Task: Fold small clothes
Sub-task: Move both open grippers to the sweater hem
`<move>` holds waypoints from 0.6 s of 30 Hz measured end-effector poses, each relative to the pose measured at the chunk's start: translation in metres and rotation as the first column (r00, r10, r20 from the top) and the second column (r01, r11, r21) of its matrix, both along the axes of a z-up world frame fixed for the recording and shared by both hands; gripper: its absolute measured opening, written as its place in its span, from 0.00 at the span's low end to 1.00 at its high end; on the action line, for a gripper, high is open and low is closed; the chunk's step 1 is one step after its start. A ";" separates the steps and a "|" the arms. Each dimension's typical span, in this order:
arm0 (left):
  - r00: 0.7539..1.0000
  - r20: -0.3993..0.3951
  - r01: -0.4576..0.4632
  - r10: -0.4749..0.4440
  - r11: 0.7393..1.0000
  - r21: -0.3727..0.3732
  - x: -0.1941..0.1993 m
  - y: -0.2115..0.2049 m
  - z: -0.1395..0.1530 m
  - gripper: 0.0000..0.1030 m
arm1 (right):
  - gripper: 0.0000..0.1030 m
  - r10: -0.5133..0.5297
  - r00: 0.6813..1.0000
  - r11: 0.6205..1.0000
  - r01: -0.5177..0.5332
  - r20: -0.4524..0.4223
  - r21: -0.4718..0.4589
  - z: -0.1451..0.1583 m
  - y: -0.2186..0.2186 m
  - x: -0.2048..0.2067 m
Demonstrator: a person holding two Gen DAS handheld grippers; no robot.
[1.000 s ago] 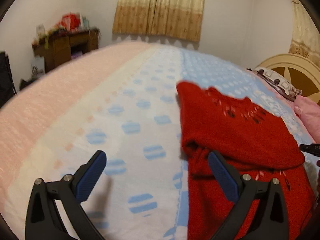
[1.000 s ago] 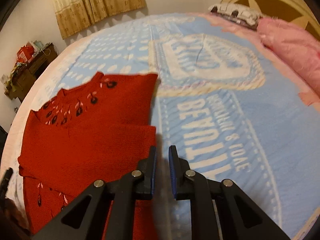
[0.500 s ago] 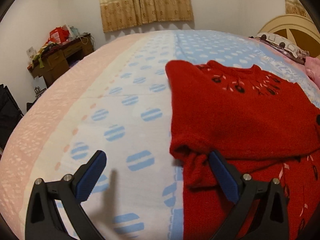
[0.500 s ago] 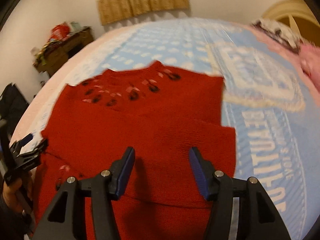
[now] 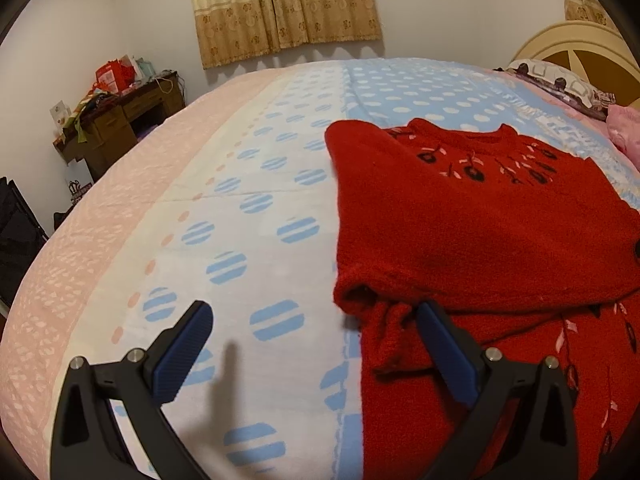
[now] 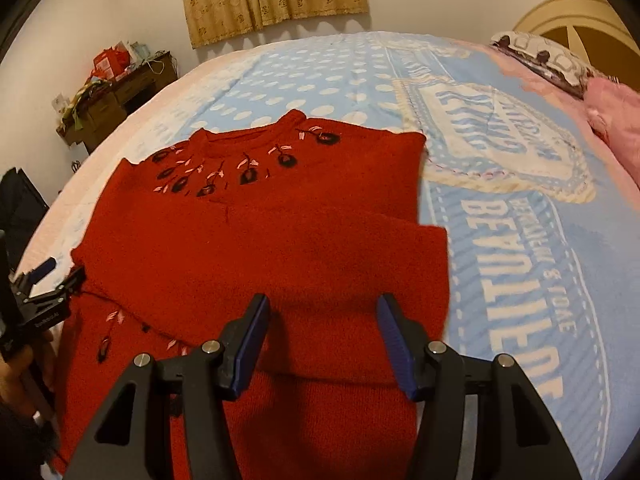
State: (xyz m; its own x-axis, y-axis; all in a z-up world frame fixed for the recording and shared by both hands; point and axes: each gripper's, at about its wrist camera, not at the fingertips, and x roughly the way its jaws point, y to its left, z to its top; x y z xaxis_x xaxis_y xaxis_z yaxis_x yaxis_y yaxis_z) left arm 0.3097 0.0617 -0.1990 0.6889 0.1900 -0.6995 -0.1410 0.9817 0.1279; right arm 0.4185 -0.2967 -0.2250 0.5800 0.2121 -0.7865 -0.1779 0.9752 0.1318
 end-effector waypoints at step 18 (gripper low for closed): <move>0.996 0.040 0.078 -0.076 0.996 -0.046 -0.059 -0.014 0.027 1.00 | 0.56 0.003 0.997 0.998 -0.008 0.075 0.070 0.027 -0.010 -0.067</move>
State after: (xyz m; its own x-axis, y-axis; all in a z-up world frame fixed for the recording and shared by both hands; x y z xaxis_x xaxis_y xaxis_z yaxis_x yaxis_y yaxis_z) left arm 0.2503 0.0472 -0.1723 0.7267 0.1026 -0.6793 -0.0689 0.9947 0.0765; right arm 0.3514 -0.3071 -0.1977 0.6357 0.2687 -0.7237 -0.1953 0.9630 0.1860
